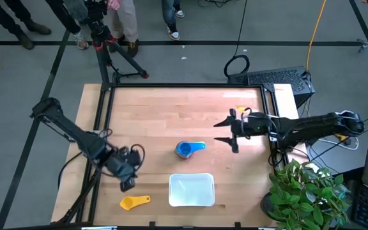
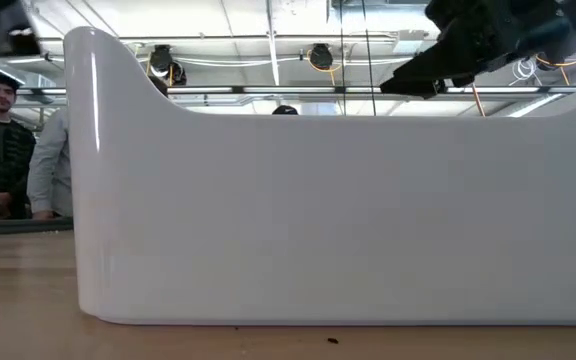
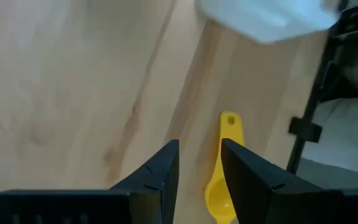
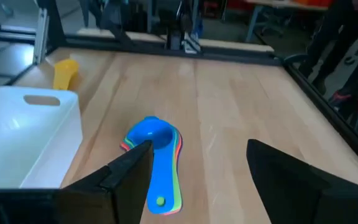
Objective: Nest measuring cups in basket
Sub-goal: Stack the yellow measuring cup on the blue measuring cup, then put the stacked measuring cups into the white bin
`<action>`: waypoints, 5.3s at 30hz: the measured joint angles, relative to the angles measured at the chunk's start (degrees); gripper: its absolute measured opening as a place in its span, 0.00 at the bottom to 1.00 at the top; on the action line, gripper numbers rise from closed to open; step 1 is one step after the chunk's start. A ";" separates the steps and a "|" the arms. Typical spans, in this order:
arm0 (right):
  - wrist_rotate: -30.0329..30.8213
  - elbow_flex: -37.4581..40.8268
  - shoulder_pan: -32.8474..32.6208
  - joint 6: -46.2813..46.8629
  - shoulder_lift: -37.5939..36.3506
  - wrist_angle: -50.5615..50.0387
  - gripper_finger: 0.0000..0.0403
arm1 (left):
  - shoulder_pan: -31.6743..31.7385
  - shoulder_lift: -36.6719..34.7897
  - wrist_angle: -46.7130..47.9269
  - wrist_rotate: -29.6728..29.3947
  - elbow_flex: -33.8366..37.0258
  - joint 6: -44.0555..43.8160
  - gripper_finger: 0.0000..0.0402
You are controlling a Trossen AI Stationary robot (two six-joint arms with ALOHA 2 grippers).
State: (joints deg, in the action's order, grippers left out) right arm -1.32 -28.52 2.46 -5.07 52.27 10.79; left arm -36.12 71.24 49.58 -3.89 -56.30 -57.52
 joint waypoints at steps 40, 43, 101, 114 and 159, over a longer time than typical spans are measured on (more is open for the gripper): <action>3.27 1.60 0.22 2.63 -2.01 1.12 0.62 | -14.52 18.82 -19.86 13.44 10.87 -22.57 0.03; 3.28 1.60 0.24 2.43 -2.01 1.14 0.62 | -11.86 17.95 -19.40 14.61 10.87 -23.27 0.02; 4.48 1.58 7.28 1.14 -2.01 -1.15 0.62 | 41.42 35.32 -10.74 19.05 -22.68 34.01 0.02; 4.29 1.58 7.28 0.93 -2.03 -1.18 0.62 | 41.23 35.32 -10.69 16.88 -22.66 29.73 0.18; -13.86 -27.13 3.68 -5.94 36.55 -27.61 0.69 | 17.97 -16.94 -46.56 -26.79 18.17 33.44 0.20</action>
State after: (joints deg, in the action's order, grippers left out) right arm -15.18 -55.65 6.14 -11.00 88.81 -16.82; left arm -18.15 54.30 3.02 -30.68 -38.13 -24.08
